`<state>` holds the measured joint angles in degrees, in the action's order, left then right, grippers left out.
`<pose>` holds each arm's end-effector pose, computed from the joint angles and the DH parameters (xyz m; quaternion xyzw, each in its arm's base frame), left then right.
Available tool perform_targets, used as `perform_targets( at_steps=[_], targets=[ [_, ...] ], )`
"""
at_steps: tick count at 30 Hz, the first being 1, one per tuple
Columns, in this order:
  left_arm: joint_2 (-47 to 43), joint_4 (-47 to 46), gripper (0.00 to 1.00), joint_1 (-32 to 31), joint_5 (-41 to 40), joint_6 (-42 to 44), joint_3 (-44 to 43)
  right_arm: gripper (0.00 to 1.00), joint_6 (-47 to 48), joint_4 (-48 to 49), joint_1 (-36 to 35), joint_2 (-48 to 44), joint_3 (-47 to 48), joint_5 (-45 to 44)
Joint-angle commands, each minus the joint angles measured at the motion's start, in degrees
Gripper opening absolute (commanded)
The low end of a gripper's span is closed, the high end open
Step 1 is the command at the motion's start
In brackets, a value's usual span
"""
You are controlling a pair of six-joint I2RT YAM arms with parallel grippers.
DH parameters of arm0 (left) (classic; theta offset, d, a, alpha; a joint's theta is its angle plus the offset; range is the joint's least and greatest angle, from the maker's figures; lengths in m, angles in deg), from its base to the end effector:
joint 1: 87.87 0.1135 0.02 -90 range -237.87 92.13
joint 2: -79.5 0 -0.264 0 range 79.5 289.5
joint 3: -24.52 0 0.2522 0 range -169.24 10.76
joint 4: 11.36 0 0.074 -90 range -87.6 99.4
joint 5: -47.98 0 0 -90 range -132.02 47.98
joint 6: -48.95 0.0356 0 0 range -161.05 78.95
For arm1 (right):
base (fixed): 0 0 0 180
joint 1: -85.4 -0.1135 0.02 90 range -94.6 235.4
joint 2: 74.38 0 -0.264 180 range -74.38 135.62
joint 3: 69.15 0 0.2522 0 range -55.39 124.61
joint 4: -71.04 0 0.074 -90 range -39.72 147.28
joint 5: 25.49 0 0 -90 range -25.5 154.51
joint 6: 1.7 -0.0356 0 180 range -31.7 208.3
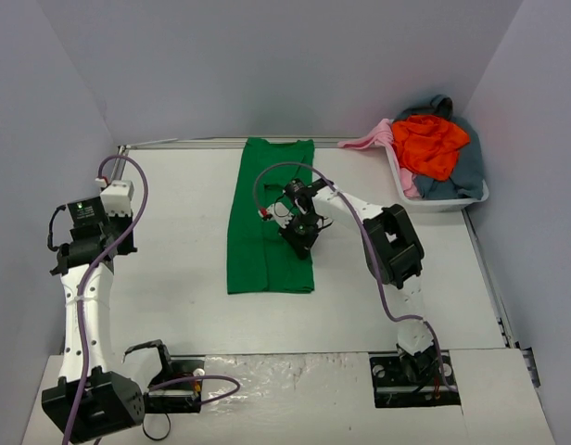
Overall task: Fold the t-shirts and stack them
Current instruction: Rotate the tshirt 90 degrees
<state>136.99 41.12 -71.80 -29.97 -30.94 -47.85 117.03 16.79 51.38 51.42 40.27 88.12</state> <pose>0.2020 0.0505 0.3345 -0.0001 0.8935 0.0077 0.4490 0.3665 0.2646 0.1559 -0.5317 0.8059 0.2091 0.1552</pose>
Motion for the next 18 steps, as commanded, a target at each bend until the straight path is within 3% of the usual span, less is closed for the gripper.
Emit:
perform_targets(
  at_steps=[1, 8, 18],
  targets=[
    [0.0, 0.6, 0.02, -0.4, 0.6, 0.9, -3.0, 0.0, 2.7, 0.2, 1.1, 2.9, -5.5, -6.9],
    [0.8, 0.4, 0.02, -1.3, 0.9, 0.7, -3.1, 0.0, 3.1, -5.2, -2.2, -4.2, -9.7, -1.7],
    [0.5, 0.8, 0.02, -1.9, 0.6, 0.7, -3.4, 0.1, 3.0, -12.2, -4.7, -11.1, -2.0, 0.9]
  ],
)
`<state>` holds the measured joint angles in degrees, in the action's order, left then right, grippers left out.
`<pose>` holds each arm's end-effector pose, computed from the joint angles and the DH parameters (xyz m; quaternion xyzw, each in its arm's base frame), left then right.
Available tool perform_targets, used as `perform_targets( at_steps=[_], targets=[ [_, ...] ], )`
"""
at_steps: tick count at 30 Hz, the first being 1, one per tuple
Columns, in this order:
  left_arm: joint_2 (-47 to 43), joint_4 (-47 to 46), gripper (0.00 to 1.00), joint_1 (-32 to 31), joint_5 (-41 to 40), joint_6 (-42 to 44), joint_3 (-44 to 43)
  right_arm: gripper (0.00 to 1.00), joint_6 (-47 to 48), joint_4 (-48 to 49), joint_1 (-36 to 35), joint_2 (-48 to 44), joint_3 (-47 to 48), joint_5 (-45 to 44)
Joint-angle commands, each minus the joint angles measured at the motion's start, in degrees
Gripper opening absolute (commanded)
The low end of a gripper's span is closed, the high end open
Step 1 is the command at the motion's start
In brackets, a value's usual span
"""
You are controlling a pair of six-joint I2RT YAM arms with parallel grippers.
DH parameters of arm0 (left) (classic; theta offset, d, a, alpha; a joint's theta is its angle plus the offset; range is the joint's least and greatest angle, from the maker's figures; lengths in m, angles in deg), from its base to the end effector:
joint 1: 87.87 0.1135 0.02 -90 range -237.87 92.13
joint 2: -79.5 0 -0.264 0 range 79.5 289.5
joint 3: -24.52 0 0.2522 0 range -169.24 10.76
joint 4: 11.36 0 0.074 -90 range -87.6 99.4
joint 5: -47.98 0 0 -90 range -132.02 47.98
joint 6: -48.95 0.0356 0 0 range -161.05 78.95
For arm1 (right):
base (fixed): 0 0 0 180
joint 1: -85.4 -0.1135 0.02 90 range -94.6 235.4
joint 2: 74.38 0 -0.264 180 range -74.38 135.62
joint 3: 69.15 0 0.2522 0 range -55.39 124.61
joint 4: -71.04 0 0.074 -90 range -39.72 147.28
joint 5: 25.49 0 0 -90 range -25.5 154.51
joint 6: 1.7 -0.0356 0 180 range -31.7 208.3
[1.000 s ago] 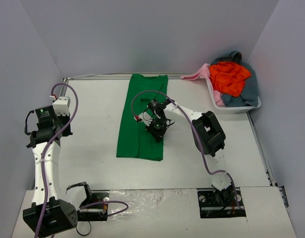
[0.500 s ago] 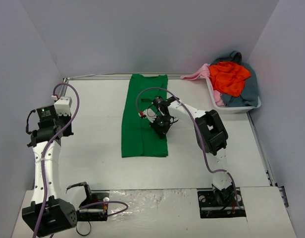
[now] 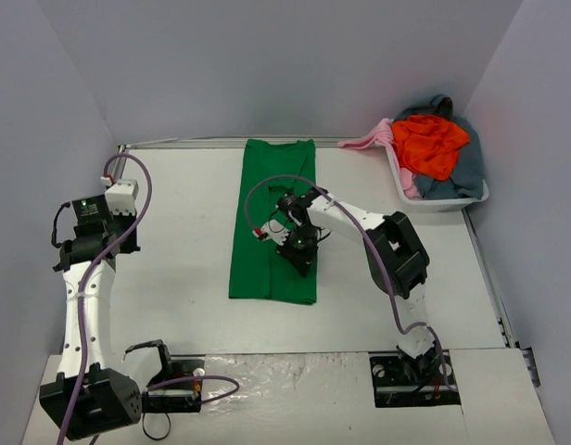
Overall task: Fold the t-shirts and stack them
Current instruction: Rotate the tshirt 90 degrees
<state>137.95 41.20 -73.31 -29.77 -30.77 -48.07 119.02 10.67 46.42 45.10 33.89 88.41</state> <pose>0.2068 0.0459 0.3325 0.0130 0.8964 -0.0008 0.4431 0.3144 0.2730 0.1682 -0.5749 0.7840 0.2132 0.0973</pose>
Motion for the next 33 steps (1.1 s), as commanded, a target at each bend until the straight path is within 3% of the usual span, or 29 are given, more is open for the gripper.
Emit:
perform_targets(
  at_steps=[1, 4, 20, 33],
  targets=[
    [-0.4, 0.7, 0.02, -0.4, 0.4, 0.5, -3.1, 0.1, 1.1, -6.2, 0.4, -4.9, 5.4, -0.1],
    [-0.4, 0.7, 0.02, -0.4, 0.7, 0.4, -3.0, 0.0, 1.7, -5.9, 2.0, -3.6, 9.1, -2.6],
    [1.7, -0.4, 0.02, -0.8, 0.4, 0.5, -2.7, 0.0, -0.2, -5.2, 8.2, 17.6, 32.9, -7.9],
    [1.5, -0.5, 0.02, -1.0, -0.3, 1.0, -1.9, 0.0, 0.0, -4.7, 10.0, 23.8, 34.6, -6.8]
  ],
)
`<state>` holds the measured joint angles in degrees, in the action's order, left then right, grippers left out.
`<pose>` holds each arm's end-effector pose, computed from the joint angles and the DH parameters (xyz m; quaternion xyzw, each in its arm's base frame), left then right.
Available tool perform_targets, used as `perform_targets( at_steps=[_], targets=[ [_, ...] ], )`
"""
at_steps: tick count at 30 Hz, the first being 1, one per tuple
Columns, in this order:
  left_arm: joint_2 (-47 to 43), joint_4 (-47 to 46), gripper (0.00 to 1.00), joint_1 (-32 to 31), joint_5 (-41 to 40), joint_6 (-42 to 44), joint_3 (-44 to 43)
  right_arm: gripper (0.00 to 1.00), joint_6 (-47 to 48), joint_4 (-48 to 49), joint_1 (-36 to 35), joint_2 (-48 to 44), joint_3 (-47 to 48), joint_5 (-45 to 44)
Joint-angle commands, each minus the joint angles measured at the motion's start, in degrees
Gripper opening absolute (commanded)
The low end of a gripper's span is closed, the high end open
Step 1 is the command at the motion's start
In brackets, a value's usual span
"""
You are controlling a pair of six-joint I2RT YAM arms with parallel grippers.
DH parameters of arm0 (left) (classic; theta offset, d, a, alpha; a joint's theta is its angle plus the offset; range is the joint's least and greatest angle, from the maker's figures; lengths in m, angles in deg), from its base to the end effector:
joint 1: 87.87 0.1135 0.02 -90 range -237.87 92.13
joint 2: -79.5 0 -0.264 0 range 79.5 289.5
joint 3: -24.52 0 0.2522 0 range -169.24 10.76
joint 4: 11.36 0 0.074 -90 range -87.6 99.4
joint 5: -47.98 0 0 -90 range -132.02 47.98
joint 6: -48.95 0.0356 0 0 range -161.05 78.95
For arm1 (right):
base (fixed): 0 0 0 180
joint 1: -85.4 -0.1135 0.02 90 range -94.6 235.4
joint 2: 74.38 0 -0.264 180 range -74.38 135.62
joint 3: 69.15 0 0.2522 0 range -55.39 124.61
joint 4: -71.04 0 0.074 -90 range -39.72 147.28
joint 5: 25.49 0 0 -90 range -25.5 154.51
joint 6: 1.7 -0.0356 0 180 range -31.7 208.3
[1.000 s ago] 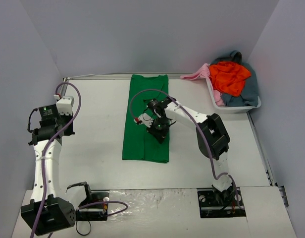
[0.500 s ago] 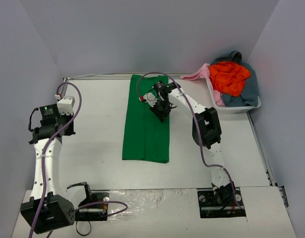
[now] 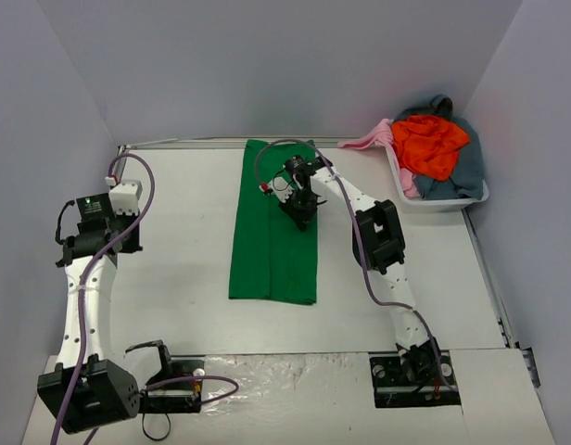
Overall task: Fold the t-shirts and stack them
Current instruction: Rotate the tshirt 90 degrees
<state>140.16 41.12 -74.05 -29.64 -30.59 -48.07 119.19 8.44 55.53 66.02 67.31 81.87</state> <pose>0.2155 0.0452 0.3251 0.0186 0.9040 -0.0083 0.4271 0.4439 0.2672 0.1654 -0.5160 0.8195 0.1460 0.2023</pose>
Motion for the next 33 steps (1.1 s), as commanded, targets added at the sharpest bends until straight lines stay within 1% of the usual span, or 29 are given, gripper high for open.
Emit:
perform_targets(
  at_steps=[1, 12, 28, 33],
  targets=[
    [-0.5, -0.4, 0.02, -0.3, -0.5, 0.8, -1.9, 0.0, -0.3, -2.4, 1.0, 3.4, 1.4, -0.5],
    [2.3, -0.3, 0.02, -0.6, -1.5, 0.8, -3.8, 0.0, -0.8, -2.0, 3.8, 10.2, 7.9, -2.5],
    [8.5, -1.6, 0.02, -2.7, -4.2, 0.8, -6.3, 0.0, 0.3, -1.2, 5.3, 15.6, 16.4, -3.7],
    [8.9, -1.8, 0.02, -3.6, -4.8, 0.8, -6.6, 0.0, 0.4, 0.1, 5.3, 15.5, 16.6, -4.7]
  ],
)
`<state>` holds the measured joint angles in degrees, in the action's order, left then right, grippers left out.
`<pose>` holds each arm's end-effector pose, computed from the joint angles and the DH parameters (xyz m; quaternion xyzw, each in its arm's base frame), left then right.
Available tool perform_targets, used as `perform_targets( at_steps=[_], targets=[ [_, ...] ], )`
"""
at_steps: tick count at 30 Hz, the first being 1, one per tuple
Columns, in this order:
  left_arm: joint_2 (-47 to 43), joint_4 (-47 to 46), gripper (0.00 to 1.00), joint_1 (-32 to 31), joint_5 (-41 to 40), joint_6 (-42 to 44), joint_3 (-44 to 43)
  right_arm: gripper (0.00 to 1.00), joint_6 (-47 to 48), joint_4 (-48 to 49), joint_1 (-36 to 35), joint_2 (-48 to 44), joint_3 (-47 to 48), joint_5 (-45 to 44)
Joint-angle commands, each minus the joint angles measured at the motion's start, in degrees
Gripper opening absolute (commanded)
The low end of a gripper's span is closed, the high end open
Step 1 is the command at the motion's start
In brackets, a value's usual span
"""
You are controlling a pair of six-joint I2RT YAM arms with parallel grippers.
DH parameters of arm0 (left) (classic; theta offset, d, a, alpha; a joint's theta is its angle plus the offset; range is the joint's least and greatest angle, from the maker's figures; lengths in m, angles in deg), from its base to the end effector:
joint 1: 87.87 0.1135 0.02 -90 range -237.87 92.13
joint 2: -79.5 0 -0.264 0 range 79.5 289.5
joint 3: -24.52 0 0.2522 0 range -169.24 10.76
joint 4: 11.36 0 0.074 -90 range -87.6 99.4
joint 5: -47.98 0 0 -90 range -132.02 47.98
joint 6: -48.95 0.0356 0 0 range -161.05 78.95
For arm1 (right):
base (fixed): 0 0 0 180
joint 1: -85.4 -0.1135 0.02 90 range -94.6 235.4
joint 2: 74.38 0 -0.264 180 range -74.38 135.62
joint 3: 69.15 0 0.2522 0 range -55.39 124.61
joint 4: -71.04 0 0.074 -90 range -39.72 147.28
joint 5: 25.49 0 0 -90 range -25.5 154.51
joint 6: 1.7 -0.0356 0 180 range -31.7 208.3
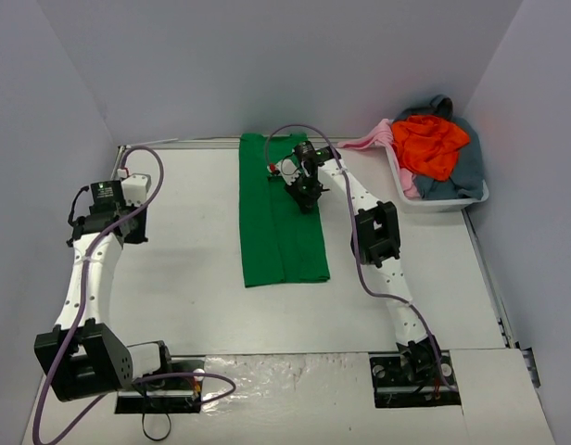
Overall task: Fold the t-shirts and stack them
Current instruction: Rotate the tshirt 90 degrees, then grab the bottom of the folded rectangular tshirt with both arms
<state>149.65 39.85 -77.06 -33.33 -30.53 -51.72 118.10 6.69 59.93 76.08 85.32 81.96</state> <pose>0.2546 0.0431 0.3112 0.0266 0.9217 0.0016 0.3870 0.4962 0.2482 0.1675 -0.4776 0.8285 0.1370 0.2583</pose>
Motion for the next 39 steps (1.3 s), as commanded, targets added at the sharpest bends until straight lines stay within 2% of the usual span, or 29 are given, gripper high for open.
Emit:
perform_targets(
  at_steps=[1, 7, 11, 16, 17, 19, 20, 21, 23, 25, 26, 29, 32, 37, 39],
  targets=[
    [-0.6, -0.5, 0.02, -0.6, -1.3, 0.6, -2.8, 0.0, 1.5, 2.0, 0.9, 5.4, -1.4, -4.9],
    [-2.3, 0.4, 0.02, -0.8, -1.1, 0.6, -2.9, 0.0, 0.7, 2.6, 0.8, 2.6, -1.9, -5.7],
    [-3.7, 1.5, 0.02, -0.9, 0.1, 1.3, -3.4, 0.0, 0.3, 2.6, 0.5, -6.1, -9.0, -4.8],
    [-6.5, 2.4, 0.05, -2.9, 3.5, 3.5, -3.2, 0.19, -0.1, 2.6, 0.6, -17.3, -18.7, -2.9],
    [-7.0, 2.5, 0.1, -3.6, 3.5, 4.4, -3.1, 0.28, -0.3, 2.5, 0.7, -21.0, -20.3, -2.1],
    [-7.8, 3.2, 0.2, -5.3, 3.8, 5.6, -3.4, 0.33, -0.7, 2.4, 0.7, -24.2, -23.9, -1.4],
    [-8.0, 3.5, 0.3, -7.2, 3.9, 6.9, -4.0, 0.42, -1.1, 2.3, 0.7, -27.5, -25.3, -1.3],
    [-8.4, 4.1, 0.35, -8.2, 4.7, 7.5, -4.1, 0.44, -1.1, 2.3, 0.8, -29.1, -26.8, -1.4],
    [-8.7, 5.0, 0.46, -12.7, 6.2, 9.4, -4.8, 0.44, -0.8, 2.3, 1.1, -34.0, -32.3, -1.1],
    [-9.2, 5.5, 0.5, -15.7, 7.7, 10.6, -4.7, 0.44, -0.7, 2.4, 1.7, -37.3, -39.2, -0.8],
    [-9.3, 5.4, 0.54, -19.4, 7.7, 11.7, -4.4, 0.43, -0.7, 2.5, 1.9, -40.7, -41.7, -0.7],
    [-8.5, 5.4, 0.55, -26.9, 6.4, 13.7, -1.8, 0.42, -0.7, 3.7, 4.7, -48.0, -52.5, -1.1],
    [-8.2, 3.7, 0.55, -31.3, 5.4, 14.8, 1.1, 0.43, -0.8, 6.9, 8.0, -55.0, -62.0, -1.2],
    [-8.3, -4.0, 0.52, -42.7, -6.0, 15.6, 9.3, 0.43, -0.8, 11.8, 18.1, -62.5, -70.9, 9.3],
    [-7.2, -6.2, 0.53, -45.9, -8.7, 16.1, 11.0, 0.44, -0.4, 13.1, 19.9, -63.5, -74.7, 12.2]
  ],
)
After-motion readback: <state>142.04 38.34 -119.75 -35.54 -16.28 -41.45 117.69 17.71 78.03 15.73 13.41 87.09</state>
